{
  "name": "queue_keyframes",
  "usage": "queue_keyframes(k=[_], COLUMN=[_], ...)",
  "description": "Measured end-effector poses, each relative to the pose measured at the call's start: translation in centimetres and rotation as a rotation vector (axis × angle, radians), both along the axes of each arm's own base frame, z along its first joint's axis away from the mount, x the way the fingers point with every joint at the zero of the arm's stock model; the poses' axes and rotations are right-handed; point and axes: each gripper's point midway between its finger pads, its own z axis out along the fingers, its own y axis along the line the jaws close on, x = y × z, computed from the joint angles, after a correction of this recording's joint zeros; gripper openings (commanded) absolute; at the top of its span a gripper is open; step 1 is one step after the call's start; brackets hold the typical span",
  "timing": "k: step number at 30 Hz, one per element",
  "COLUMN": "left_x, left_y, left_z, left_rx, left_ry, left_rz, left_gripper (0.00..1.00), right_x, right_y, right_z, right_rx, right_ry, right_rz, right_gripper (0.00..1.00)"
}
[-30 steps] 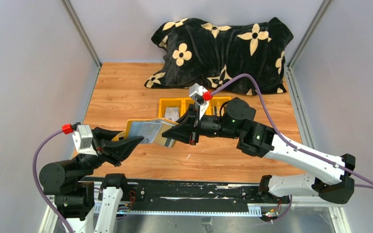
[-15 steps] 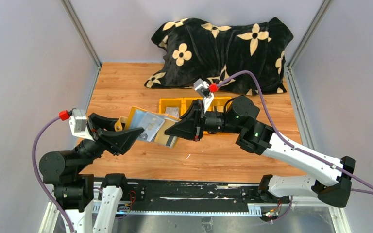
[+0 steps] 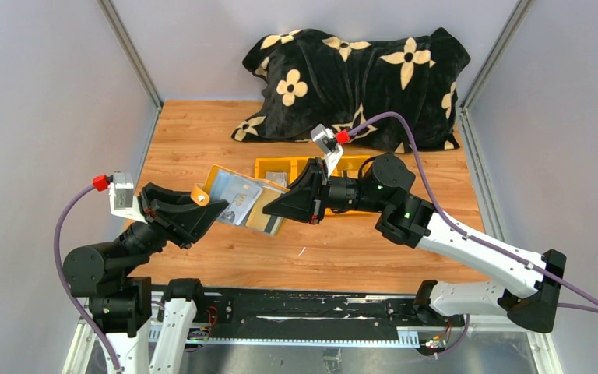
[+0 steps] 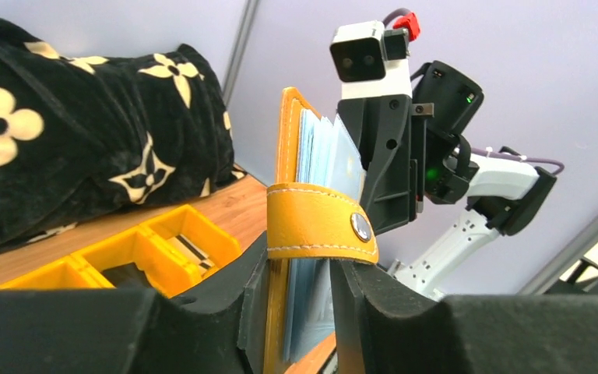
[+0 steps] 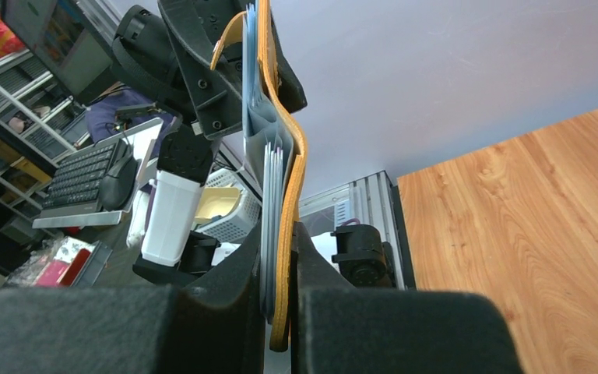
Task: Take the credit cards out of the card holder
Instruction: Remove the credit card from the card holder.
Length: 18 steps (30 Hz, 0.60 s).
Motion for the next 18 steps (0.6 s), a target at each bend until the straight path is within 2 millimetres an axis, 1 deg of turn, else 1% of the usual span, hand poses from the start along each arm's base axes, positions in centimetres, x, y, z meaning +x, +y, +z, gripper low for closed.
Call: queue_keyframes(k=[4,8,11,14,16,18], left_x=[-0.27,-0.13,-0.09,-0.02,0.02,0.02], left_y=[-0.28,-0.29,-0.3,-0.29,-0.29,-0.3], left_z=[-0.13,-0.3,-0.35,-0.42,-0.48,-0.47], left_rx=[-0.006,-0.015,-0.02,-0.022,-0.024,-0.026], left_ry=[0.011,0.03,0.037,0.041,0.045,0.047], left_rz=[-0.029,-0.033,-0.034,-0.034,-0.035,-0.036], left_gripper=[0.6,0.68,0.69,0.66,0.6,0.51], right_x=[-0.37,-0.65,-0.73,-0.75,-0.75,-0.74], right_y=[0.24,0.31,0.29,0.29,0.3,0.35], right_z=[-0.04,0.08,0.15,0.16,0.16,0.12], right_rx=[0.004,0.01,0.012,0.013,0.012,0.012], right_ry=[0.003,0.003,0.005,0.007,0.008,0.01], right_rz=[0.03,0.049,0.054,0.055,0.056,0.056], right_gripper=[0.0,0.0,0.0,0.0,0.0,0.0])
